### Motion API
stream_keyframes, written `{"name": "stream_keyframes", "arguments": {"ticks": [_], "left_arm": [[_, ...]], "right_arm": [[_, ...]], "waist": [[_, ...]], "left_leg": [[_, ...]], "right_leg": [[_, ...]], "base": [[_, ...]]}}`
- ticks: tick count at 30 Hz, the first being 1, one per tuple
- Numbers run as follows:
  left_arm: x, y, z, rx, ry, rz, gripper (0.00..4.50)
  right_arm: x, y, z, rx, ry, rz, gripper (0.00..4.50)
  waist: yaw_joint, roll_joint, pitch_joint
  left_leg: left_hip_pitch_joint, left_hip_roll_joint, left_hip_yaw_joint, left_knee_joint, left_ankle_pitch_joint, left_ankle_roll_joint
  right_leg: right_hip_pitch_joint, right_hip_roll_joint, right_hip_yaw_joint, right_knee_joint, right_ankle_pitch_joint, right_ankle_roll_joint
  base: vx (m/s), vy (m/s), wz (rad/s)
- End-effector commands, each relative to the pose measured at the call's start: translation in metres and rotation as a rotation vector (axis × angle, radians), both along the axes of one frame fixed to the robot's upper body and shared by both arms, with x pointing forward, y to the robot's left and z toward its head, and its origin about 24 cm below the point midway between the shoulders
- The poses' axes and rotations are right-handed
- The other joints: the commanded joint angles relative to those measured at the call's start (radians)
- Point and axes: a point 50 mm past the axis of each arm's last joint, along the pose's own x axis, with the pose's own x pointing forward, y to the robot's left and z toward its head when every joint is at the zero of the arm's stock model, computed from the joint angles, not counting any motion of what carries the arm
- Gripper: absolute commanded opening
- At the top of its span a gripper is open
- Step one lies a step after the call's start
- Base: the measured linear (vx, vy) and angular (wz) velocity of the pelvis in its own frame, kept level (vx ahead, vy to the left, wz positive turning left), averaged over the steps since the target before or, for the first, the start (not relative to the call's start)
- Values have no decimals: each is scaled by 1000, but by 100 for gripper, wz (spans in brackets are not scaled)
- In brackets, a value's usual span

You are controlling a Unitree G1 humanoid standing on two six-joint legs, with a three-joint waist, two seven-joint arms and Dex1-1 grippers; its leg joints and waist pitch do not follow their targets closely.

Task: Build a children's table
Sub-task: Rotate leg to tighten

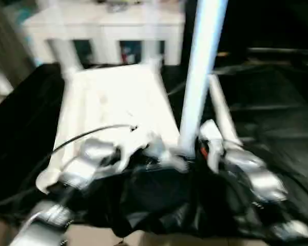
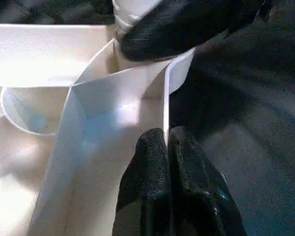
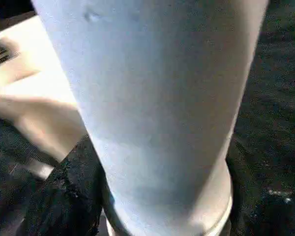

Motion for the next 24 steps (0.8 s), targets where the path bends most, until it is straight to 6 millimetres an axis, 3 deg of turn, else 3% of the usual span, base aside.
{"name": "stream_keyframes", "arguments": {"ticks": [1, 2, 3, 4, 5, 8, 9, 10, 14, 18, 19, 24], "left_arm": [[17, -15, 18, -24, -90, 104, 0], [18, -18, 18, -28, -93, 120, 0], [20, -20, 19, -29, -99, 132, 0], [22, -25, 20, -32, -112, 160, 0], [22, -31, 22, -42, -114, 151, 0], [18, -35, 23, -57, -111, 90, 0], [15, -33, 22, -59, -108, 56, 0], [15, -33, 22, -59, -108, 53, 0], [7, -25, 18, -61, -94, -32, 0], [-3, -13, 16, -59, -69, -128, 0], [-6, -10, 15, -57, -55, -151, 0], [-15, 3, 15, -43, -32, -237, 0]], "right_arm": [[-3, 16, -25, -10, 131, -99, 276], [-2, 19, -25, -5, 138, -125, 276], [-1, 22, -25, 2, 135, -124, 276], [1, 30, -23, 16, 128, -120, 276], [1, 40, -19, 54, 113, -73, 332], [0, 48, -13, 73, 84, 9, 352], [-1, 47, -10, 65, 64, 46, 382], [-1, 47, -10, 64, 61, 49, 382], [-5, 39, -5, 43, 28, 163, 395], [-13, 27, 1, 8, -2, 325, 395], [-15, 23, 2, -5, -13, 361, 395], [-20, 8, 9, -22, -30, 468, 395]], "waist": [[-9, -1, -51], [-11, -4, -51], [-10, 5, -52], [-12, 1, -51], [-9, 1, -53], [-5, 0, -56], [-3, -1, -56], [-3, -1, -58], [-4, -3, -62], [2, -4, -69], [7, -4, -70], [18, -3, -69]], "left_leg": [[18, 38, -29, -91, -429, -39], [20, 37, -32, -90, -433, -36], [19, 37, -32, -90, -428, -33], [16, 37, -28, -90, -428, -24], [21, 37, -29, -90, -434, -21], [10, 41, -28, -92, -405, -4], [11, 42, -27, -93, -393, -1], [10, 43, -27, -93, -387, 1], [0, 45, -24, -90, -324, 22], [2, 46, -20, -83, -263, 47], [0, 48, -16, -79, -218, 67], [-1, 53, -13, -77, -192, 87]], "right_leg": [[26, -60, 32, -103, -522, -123], [29, -60, 29, -106, -530, -123], [29, -62, 31, -105, -522, -124], [28, -60, 31, -108, -510, -126], [26, -59, 30, -108, -506, -129], [34, -60, 34, -99, -439, -149], [34, -60, 36, -96, -411, -160], [36, -60, 36, -93, -394, -166], [46, -60, 39, -79, -289, -201], [49, -59, 38, -70, -204, -231], [50, -58, 39, -63, -145, -248], [49, -57, 37, -57, -118, -271]], "base": [[0, 0, 0], [0, 0, 0], [0, 0, 0], [0, 0, 0], [0, 0, 0], [0, 0, 0], [0, 0, 0], [0, 0, 0], [0, 0, 0], [0, 0, 0], [0, 0, 0], [0, 0, 0]]}}
